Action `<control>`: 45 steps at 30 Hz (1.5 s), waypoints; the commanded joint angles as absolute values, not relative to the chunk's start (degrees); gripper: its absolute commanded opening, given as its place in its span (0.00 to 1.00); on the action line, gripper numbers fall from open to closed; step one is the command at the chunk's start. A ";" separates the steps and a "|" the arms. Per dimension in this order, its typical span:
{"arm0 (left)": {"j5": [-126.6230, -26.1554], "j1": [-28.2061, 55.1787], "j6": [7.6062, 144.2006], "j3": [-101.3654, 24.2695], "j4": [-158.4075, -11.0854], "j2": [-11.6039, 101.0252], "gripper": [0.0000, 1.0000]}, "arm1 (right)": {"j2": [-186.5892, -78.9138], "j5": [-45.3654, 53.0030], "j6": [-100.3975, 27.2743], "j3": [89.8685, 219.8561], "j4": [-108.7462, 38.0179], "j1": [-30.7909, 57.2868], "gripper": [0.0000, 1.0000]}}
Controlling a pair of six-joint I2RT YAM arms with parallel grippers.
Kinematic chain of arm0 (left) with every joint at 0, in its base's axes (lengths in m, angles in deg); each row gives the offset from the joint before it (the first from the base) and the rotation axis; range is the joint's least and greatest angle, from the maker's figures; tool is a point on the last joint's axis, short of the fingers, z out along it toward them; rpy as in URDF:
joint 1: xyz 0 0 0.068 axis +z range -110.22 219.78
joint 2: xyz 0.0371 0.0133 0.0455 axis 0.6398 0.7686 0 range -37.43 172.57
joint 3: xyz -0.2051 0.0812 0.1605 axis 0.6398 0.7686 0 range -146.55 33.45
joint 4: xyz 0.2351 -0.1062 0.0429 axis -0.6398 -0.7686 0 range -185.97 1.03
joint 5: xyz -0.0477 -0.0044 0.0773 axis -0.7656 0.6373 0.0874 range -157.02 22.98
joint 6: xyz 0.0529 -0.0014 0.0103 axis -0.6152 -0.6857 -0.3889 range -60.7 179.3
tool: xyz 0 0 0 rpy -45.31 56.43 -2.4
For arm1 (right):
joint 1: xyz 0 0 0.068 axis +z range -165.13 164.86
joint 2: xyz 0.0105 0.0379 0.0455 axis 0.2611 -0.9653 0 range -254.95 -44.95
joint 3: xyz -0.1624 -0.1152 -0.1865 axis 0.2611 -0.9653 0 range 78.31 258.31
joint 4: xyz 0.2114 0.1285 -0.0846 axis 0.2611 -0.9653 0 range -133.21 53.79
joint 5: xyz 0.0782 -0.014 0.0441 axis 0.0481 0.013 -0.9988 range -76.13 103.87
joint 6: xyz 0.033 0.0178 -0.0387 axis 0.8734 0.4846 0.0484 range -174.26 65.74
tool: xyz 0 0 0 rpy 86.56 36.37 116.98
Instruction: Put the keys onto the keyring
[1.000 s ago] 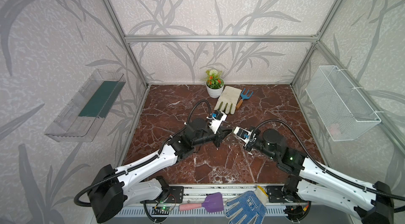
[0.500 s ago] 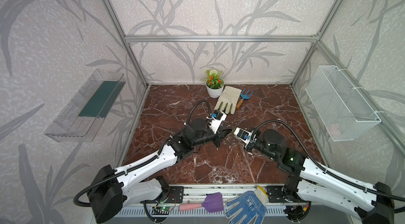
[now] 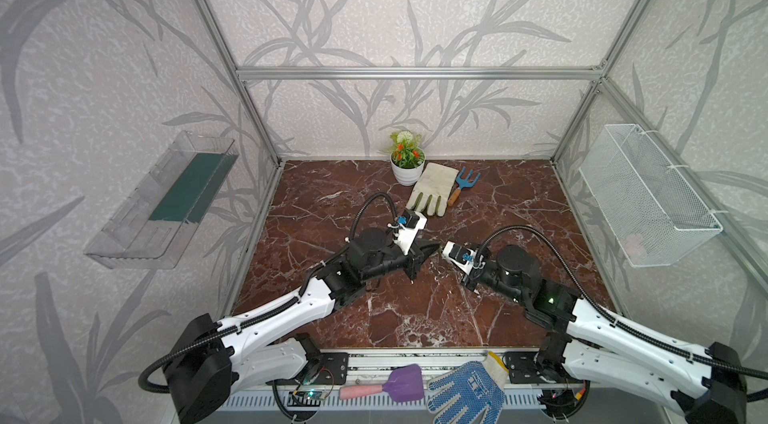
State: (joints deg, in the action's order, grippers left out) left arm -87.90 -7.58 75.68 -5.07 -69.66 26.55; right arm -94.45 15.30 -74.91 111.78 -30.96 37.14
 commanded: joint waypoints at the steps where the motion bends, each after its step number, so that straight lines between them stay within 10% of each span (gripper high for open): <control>1: -87.23 -7.52 77.08 -4.51 -63.55 25.49 0.00 | -91.87 16.83 -70.58 110.27 -28.76 37.34 0.25; 21: -86.58 -2.75 89.96 0.35 -46.98 27.64 0.00 | -90.30 9.85 -40.21 108.72 -23.79 29.02 0.39; 45: -94.19 -1.81 91.45 1.21 -40.91 28.50 0.00 | -99.61 -11.01 -25.35 112.15 -9.31 21.23 0.30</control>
